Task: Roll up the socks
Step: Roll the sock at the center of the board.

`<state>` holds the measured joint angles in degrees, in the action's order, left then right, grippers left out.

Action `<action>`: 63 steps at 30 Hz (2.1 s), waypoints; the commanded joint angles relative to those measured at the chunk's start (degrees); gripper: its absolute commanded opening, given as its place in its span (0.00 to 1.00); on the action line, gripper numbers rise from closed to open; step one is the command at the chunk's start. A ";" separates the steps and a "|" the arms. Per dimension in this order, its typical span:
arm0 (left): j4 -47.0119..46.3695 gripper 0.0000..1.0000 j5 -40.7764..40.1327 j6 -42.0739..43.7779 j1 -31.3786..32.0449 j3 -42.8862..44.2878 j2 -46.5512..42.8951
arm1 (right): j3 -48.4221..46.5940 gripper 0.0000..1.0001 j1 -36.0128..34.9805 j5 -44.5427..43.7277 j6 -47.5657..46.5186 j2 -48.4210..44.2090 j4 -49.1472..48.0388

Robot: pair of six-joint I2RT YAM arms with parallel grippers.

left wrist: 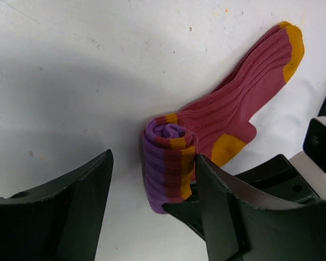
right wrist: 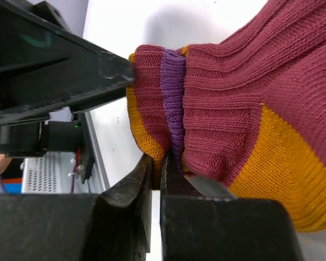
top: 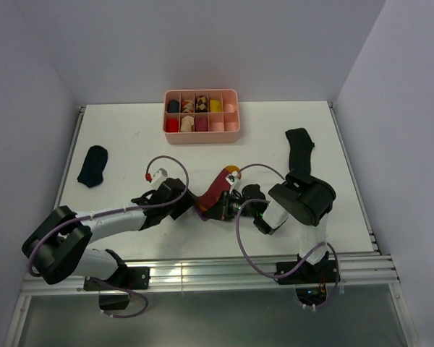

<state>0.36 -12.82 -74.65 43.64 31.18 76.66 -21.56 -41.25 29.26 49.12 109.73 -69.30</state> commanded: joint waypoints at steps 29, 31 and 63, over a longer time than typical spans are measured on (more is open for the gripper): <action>23.89 0.00 -2.39 11.80 0.83 21.55 18.51 | -8.84 0.69 -12.95 -38.90 -23.36 -30.62 53.72; 24.86 0.00 -1.95 12.42 1.01 23.31 19.22 | -9.63 0.70 -15.33 -45.50 -25.65 -31.60 54.53; 25.04 0.04 4.21 13.66 1.54 26.22 23.62 | -21.25 0.00 -34.95 -75.23 -36.21 -5.40 47.50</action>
<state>23.59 -11.35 -62.06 44.60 58.17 98.74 -43.18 -76.36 -45.69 11.22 104.42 -20.51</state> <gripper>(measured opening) 0.211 0.054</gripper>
